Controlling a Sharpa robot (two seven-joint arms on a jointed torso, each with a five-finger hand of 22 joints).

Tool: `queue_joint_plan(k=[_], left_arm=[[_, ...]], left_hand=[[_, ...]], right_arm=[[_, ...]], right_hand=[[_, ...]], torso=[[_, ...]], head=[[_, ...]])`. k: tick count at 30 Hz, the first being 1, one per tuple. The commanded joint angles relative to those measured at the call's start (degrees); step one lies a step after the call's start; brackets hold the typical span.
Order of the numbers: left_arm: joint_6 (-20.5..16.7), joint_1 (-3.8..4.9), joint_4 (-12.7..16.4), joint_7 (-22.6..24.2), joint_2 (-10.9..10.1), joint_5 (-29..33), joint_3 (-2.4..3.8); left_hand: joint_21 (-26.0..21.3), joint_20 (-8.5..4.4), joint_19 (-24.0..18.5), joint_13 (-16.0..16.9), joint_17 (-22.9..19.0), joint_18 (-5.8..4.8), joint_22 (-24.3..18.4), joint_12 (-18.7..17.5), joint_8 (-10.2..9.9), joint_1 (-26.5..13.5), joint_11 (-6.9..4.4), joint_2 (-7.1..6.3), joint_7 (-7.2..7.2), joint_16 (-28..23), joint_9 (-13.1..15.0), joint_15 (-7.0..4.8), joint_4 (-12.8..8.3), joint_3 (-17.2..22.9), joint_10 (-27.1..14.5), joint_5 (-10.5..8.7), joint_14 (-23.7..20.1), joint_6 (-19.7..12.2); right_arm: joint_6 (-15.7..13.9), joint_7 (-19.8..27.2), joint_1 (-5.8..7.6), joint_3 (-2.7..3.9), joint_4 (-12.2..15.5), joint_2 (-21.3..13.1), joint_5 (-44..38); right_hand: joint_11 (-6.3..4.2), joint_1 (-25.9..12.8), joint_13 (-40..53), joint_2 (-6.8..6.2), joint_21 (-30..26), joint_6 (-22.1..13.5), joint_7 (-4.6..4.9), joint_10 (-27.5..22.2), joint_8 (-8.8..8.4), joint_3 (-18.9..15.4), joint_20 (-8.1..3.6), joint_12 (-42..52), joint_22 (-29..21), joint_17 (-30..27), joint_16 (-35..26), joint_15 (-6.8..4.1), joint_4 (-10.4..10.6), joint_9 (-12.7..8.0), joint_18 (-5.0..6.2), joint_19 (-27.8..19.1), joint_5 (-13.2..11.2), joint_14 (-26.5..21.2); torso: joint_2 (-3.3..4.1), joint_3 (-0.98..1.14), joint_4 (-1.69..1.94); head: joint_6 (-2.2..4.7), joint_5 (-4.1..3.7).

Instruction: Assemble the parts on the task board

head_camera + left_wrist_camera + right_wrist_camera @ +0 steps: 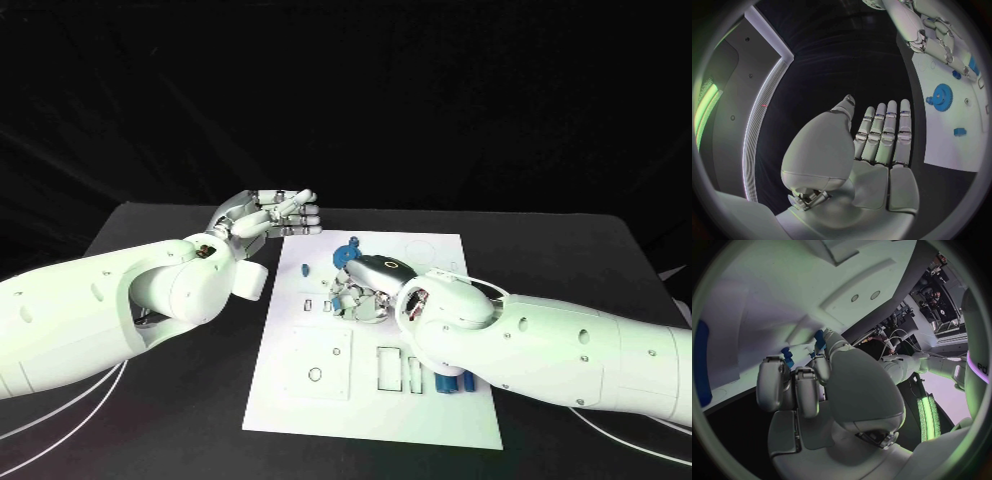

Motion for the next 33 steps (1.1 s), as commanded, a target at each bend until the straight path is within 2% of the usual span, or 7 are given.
queue_joint_plan(k=[1,14,33], left_arm=[[1.0,0.04,0.2,0.3,0.0,-0.2,0.03],[1.0,0.04,0.3,0.3,-0.1,-0.2,0.03],[1.0,0.04,0.2,0.3,-0.1,-0.2,0.03]], left_hand=[[-0.4,0.1,0.3,-0.1,0.1,0.32,-0.1,-0.3,-0.4,0.5,0.06,-0.18,0.44,-0.1,-0.1,0.13,-0.2,-0.3,0.5,0.26,0.1,0.3],[-0.4,0.1,0.3,-0.1,0.1,0.32,-0.1,-0.3,-0.4,0.5,0.06,-0.18,0.44,-0.1,-0.1,0.13,-0.2,-0.3,0.5,0.26,0.1,0.3],[-0.4,0.1,0.3,-0.1,0.1,0.32,-0.1,-0.3,-0.4,0.5,0.06,-0.18,0.44,-0.1,-0.1,0.13,-0.2,-0.3,0.5,0.26,0.1,0.3]], right_arm=[[1.6,-0.8,-0.17,-0.1,-0.1,0.1,-1.1],[2.4,-1.9,-0.18,-0.11,-0.4,0.0,-1.7],[2.0,-2.0,-0.18,-0.12,-0.1,0.3,-2.1]], right_hand=[[-0.34,-0.5,0.0,0.07,-0.2,0.2,0.04,0.1,0.02,0.2,-0.09,0.1,1.9,10.2,0.2,-0.24,0.0,0.9,-0.59,0.0,-0.3,4.9],[-0.16,-1.5,-0.4,-0.51,-0.4,-0.5,0.26,-0.3,-0.12,0.0,0.02,-0.3,1.8,10.1,0.2,-0.09,0.4,0.8,-0.55,0.0,-0.6,4.8],[0.12,-2.6,-0.7,-1.23,-0.6,-1.3,0.58,-0.6,-0.33,-0.2,0.2,-0.5,1.7,9.9,0.1,0.13,0.8,0.7,-0.51,-0.2,-0.8,4.8]], torso=[[-0.03,0.0,-0.01],[-0.02,0.0,0.01],[0.0,0.0,-0.01]], head=[[-0.06,-0.01],[-0.26,-0.06],[-0.14,-0.16]])
